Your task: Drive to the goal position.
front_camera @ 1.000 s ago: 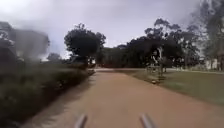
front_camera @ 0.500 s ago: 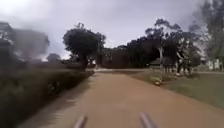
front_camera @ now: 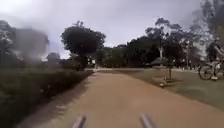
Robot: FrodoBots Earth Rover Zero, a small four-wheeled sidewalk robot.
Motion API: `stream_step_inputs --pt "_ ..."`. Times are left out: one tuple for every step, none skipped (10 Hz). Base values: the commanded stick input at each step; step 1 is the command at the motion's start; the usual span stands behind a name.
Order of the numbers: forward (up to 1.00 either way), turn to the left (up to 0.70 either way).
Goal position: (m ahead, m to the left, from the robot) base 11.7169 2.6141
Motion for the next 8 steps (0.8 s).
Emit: stream_step_inputs --pt "0.7 0.0" --pt "0.7 0.0" --pt "0.7 0.0" --pt "0.7 0.0" --pt "0.7 0.0" --pt "0.7 0.0" --pt "0.7 0.0" --pt "0.7 0.0"
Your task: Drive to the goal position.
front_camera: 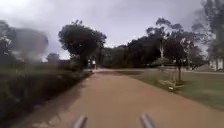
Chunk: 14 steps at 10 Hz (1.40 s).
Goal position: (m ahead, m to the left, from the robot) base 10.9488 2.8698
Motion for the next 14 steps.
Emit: stream_step_inputs --pt "0.7 0.0" --pt "0.7 0.0" --pt "0.7 0.0" --pt "0.7 0.0" --pt "0.7 0.0" --pt "0.7 0.0" --pt "0.7 0.0" --pt "0.7 0.0" --pt "0.7 0.0" --pt "0.7 0.0" --pt "0.7 0.0" --pt "0.7 0.0" --pt "0.7 0.0" --pt "0.7 0.0"
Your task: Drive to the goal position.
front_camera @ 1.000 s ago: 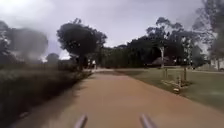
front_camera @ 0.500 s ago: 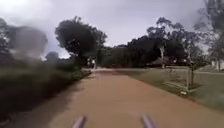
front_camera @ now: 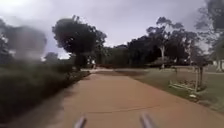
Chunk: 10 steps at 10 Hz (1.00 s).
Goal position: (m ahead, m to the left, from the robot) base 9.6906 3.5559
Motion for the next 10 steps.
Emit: stream_step_inputs --pt "0.7 0.0" --pt "0.7 0.0" --pt "0.7 0.0" --pt "0.7 0.0" --pt "0.7 0.0" --pt "0.7 0.0" --pt "0.7 0.0" --pt "0.7 0.0" --pt "0.7 0.0" --pt "0.7 0.0"
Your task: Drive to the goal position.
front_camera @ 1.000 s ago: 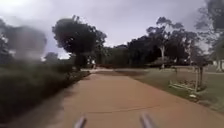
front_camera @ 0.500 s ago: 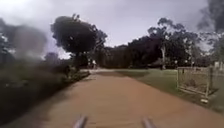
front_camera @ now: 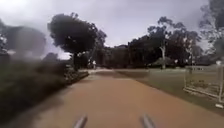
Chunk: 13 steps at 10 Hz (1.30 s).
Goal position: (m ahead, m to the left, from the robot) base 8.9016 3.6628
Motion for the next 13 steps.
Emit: stream_step_inputs --pt "0.7 0.0" --pt "0.7 0.0" --pt "0.7 0.0" --pt "0.7 0.0" --pt "0.7 0.0" --pt "0.7 0.0" --pt "0.7 0.0" --pt "0.7 0.0" --pt "0.7 0.0" --pt "0.7 0.0" --pt "0.7 0.0" --pt "0.7 0.0" --pt "0.7 0.0"
